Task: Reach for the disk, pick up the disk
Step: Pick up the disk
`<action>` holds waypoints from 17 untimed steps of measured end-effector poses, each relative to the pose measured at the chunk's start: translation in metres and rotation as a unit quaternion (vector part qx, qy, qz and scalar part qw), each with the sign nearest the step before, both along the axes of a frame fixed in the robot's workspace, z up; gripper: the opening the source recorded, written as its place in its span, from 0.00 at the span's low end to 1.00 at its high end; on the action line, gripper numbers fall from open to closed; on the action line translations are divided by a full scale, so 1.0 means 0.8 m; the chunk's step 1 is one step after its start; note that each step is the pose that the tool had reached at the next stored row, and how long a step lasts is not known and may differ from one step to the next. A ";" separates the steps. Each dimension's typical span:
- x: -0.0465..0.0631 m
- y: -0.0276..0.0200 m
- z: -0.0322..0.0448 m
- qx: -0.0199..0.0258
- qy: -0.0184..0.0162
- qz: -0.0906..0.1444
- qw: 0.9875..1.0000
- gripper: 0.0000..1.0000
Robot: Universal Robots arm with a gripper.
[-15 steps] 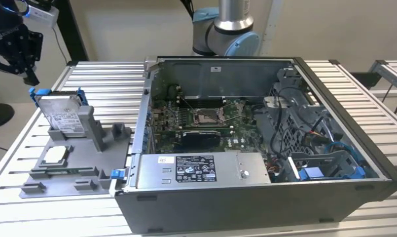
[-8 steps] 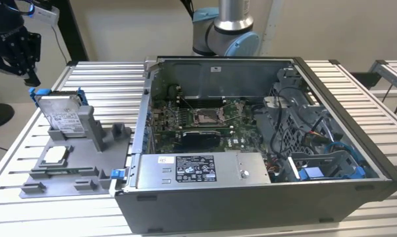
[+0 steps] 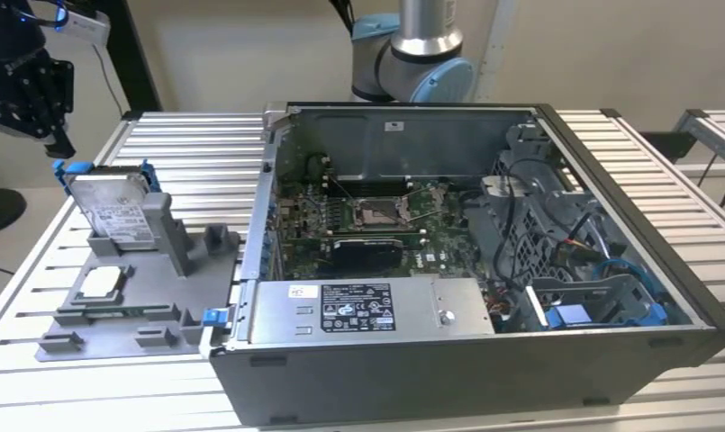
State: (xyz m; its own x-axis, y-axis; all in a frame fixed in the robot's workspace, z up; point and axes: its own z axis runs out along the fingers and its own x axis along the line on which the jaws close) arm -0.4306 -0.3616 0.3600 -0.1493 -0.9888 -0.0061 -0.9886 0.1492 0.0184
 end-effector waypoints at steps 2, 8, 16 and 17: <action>0.000 0.0000 0.0000 0.000 0.000 0.000 1.000 0.00; 0.000 0.0000 0.0000 0.000 0.000 0.000 1.000 1.00; 0.000 0.0001 -0.0003 0.000 0.000 0.000 1.000 1.00; 0.000 0.0002 -0.0010 0.000 0.000 0.000 1.000 1.00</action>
